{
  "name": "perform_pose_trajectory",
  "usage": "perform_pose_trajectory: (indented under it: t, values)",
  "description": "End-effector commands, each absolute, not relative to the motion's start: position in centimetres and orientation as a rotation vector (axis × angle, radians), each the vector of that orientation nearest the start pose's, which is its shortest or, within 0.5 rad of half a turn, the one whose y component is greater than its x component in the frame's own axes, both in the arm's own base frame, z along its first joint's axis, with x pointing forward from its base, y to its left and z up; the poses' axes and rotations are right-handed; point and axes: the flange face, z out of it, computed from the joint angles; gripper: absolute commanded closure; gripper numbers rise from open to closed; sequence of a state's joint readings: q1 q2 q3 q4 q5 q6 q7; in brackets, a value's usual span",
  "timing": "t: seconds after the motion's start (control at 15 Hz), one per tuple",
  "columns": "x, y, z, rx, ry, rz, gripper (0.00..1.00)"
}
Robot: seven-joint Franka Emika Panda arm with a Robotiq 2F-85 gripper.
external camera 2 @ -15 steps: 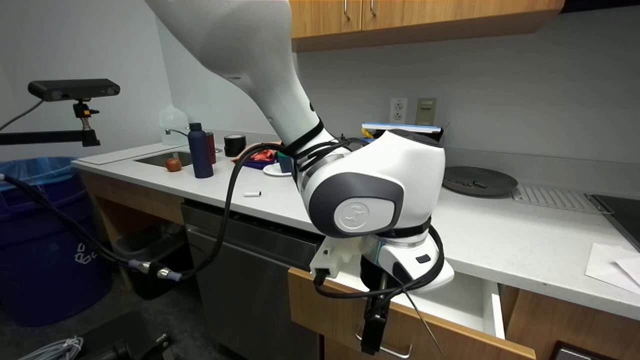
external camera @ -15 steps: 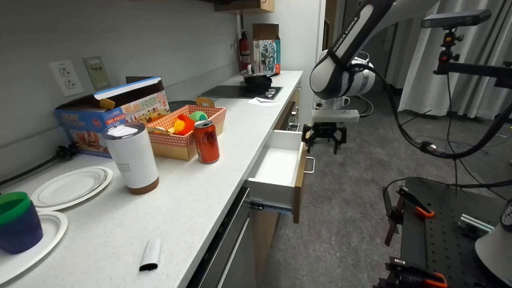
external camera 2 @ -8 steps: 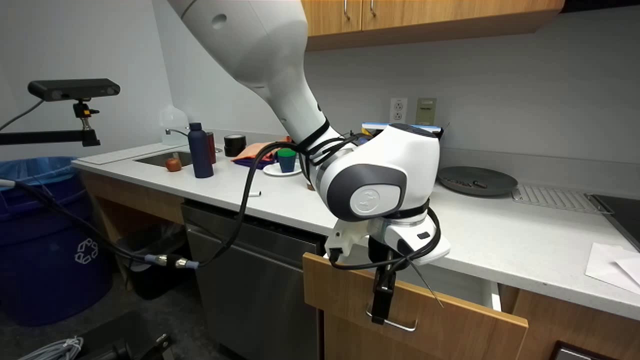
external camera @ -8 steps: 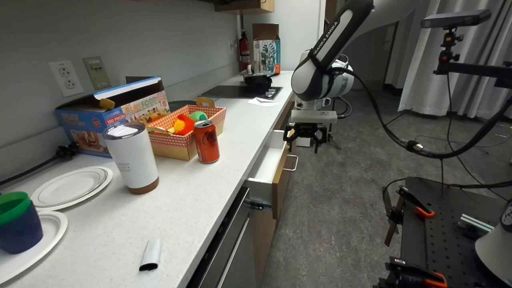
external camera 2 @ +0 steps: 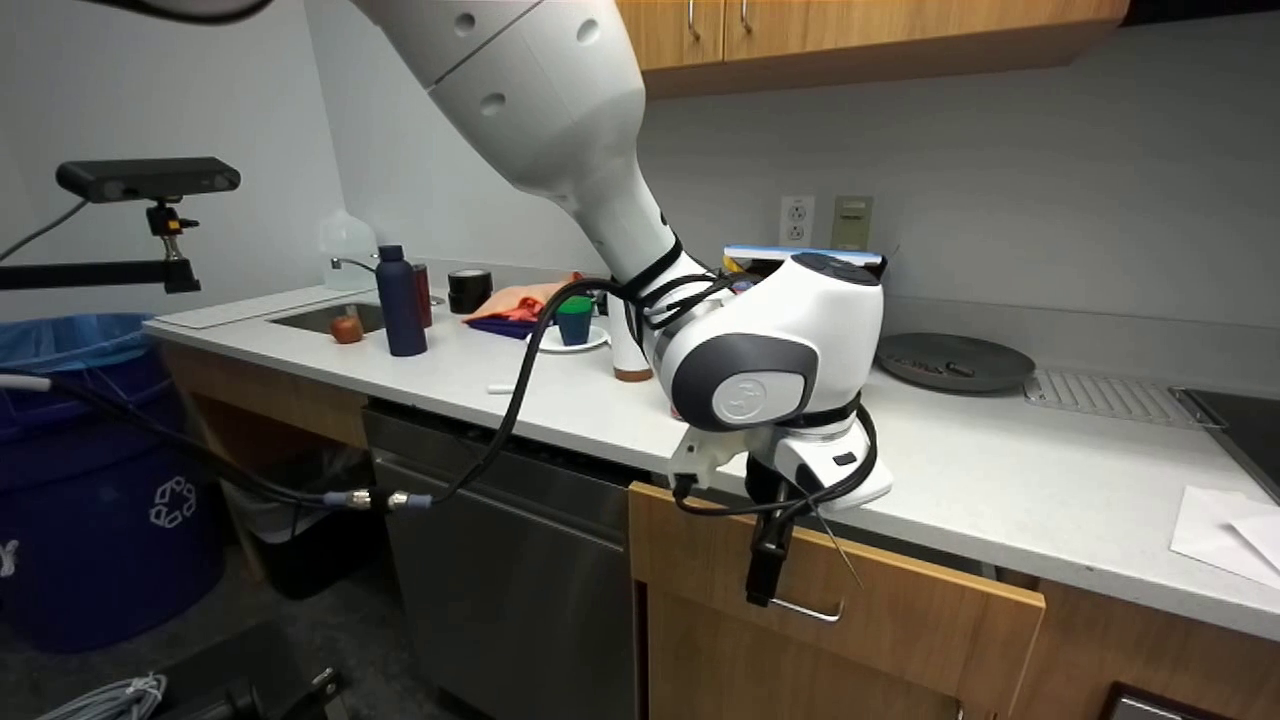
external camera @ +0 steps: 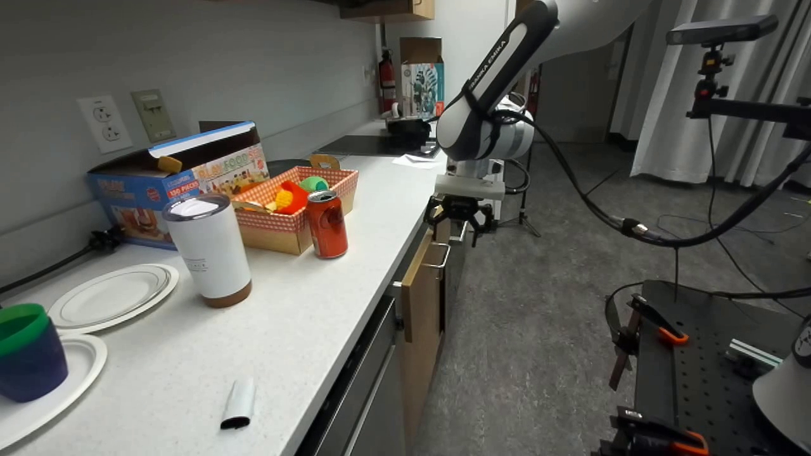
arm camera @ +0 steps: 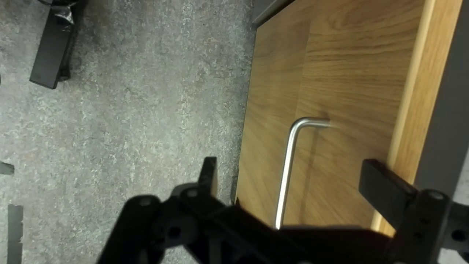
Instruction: Close the drawer
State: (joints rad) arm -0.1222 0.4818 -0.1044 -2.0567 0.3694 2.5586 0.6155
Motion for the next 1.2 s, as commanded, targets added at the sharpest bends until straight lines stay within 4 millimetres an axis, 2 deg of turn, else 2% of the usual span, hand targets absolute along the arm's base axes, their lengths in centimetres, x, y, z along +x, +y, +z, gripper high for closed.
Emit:
perform_pose_trajectory:
  t: [0.0, 0.2, 0.53, 0.73, 0.93, 1.13]
  values:
    - [60.4, -12.3, 20.9, -2.408, 1.61, -0.031, 0.0]
    - [60.0, -12.1, 21.9, -2.367, 1.604, -0.06, 0.0]
    - [56.7, -13.2, 23.2, -2.399, 1.559, -0.099, 0.0]
    - [53.1, -13.9, 23.8, -2.442, 1.525, -0.047, 0.0]
    - [48.5, -14.8, 24.7, -2.482, 1.489, -0.036, 0.0]
    - [44.2, -15.5, 26.6, -2.504, 1.433, -0.074, 0.0]
